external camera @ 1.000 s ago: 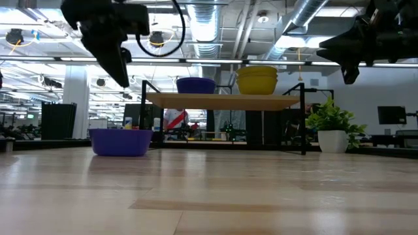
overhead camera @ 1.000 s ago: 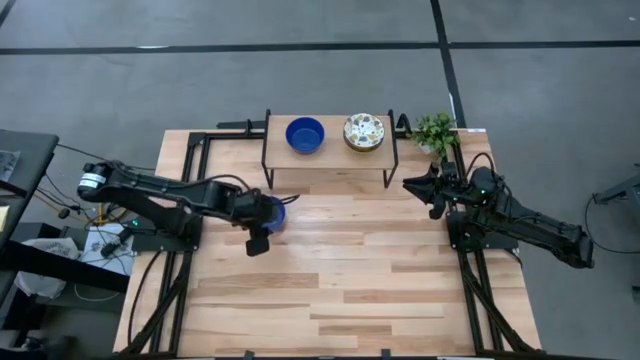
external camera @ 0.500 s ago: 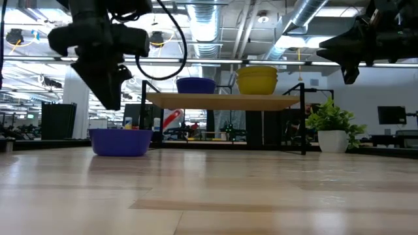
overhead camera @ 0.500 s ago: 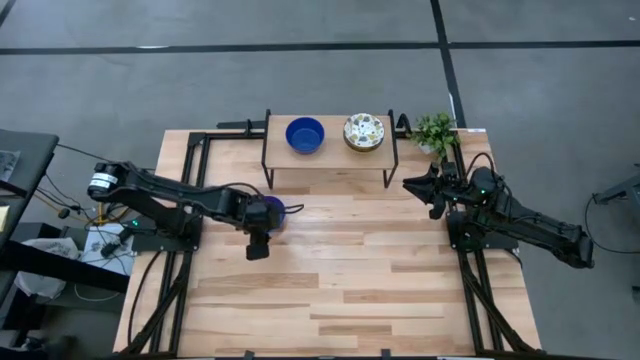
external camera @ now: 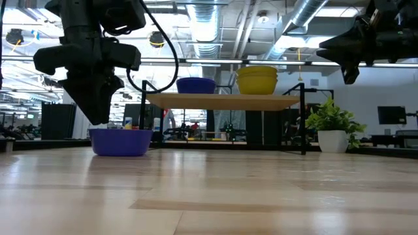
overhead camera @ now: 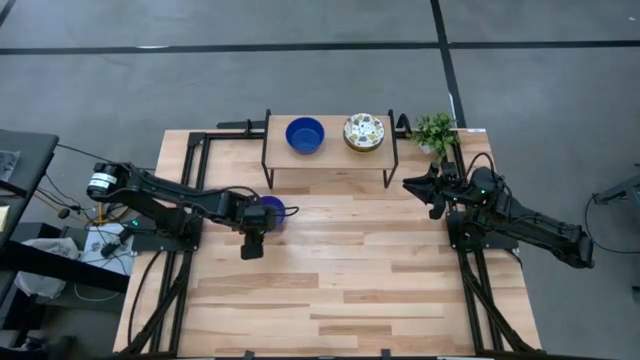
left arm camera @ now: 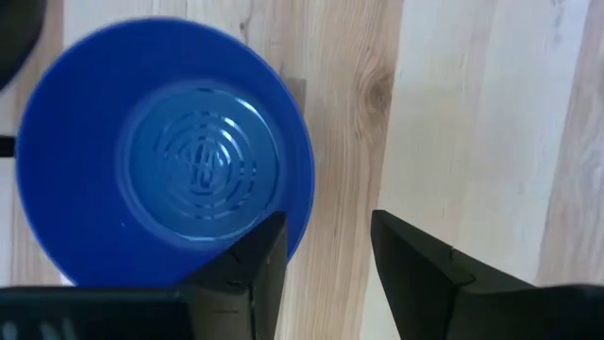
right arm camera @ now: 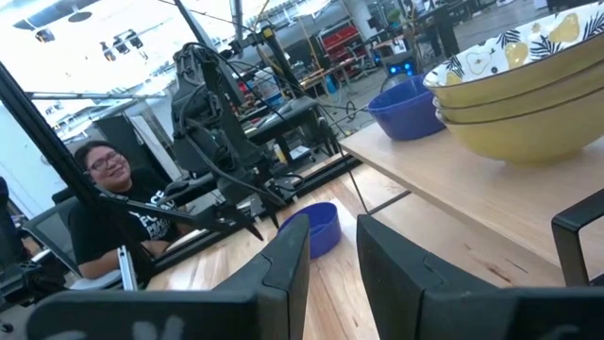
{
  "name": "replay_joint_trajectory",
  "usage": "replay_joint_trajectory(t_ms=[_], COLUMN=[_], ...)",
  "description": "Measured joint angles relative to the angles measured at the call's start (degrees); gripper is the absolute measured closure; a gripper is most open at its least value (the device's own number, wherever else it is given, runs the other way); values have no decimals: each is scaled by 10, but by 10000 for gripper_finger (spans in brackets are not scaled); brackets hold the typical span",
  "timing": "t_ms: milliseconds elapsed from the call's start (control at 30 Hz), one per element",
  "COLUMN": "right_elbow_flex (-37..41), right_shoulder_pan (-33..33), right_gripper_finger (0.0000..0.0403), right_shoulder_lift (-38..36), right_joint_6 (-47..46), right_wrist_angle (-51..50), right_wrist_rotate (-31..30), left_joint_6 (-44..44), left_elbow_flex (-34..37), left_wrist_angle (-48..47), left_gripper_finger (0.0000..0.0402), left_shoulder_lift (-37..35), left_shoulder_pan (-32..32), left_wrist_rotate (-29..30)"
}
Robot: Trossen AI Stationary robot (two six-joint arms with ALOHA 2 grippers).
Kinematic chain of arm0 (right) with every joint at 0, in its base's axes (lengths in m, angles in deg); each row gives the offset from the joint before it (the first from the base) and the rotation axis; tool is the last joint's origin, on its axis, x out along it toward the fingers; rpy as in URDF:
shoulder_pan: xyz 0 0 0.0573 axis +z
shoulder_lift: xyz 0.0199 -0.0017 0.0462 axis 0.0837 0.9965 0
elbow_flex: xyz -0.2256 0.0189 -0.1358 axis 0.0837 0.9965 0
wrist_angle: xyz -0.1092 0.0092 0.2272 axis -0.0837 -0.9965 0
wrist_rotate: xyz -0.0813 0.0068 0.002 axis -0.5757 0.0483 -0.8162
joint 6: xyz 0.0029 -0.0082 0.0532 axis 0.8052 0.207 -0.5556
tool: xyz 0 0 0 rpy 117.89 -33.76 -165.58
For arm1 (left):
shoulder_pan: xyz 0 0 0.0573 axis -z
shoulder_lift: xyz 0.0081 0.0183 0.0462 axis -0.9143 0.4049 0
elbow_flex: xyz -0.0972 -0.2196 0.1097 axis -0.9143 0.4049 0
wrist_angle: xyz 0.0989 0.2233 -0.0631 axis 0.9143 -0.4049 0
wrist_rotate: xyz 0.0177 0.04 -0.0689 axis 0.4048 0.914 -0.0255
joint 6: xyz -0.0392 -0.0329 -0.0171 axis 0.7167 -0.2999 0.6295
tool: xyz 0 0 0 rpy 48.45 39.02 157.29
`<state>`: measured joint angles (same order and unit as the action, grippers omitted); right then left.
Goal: Pick & Place Mini bowls
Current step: Stack the blue bowl on top of the blue bowls on the shelf
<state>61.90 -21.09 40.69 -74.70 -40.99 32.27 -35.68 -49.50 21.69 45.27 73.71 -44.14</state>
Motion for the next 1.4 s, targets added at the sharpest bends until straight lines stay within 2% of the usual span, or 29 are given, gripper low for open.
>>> replay_joint_trajectory(t_ms=[833, 1000, 1233, 1400], right_elbow_flex=[0, 0, 0, 0], right_shoulder_pan=[0, 0, 0, 0], right_gripper_finger=[321, 321, 321, 321], right_shoulder_lift=[0, 0, 0, 0], right_joint_6=[0, 0, 0, 0], right_wrist_angle=[0, 0, 0, 0], right_wrist_rotate=[0, 0, 0, 0], left_joint_6=[2, 2, 21, 54], left_elbow_flex=[71, 71, 70, 70], left_wrist_angle=[93, 95, 99, 101], left_gripper_finger=[252, 288, 388, 392], left_shoulder_lift=[0, 0, 0, -1], left_shoulder_pan=[0, 0, 0, 0], left_wrist_rotate=[4, 4, 7, -2])
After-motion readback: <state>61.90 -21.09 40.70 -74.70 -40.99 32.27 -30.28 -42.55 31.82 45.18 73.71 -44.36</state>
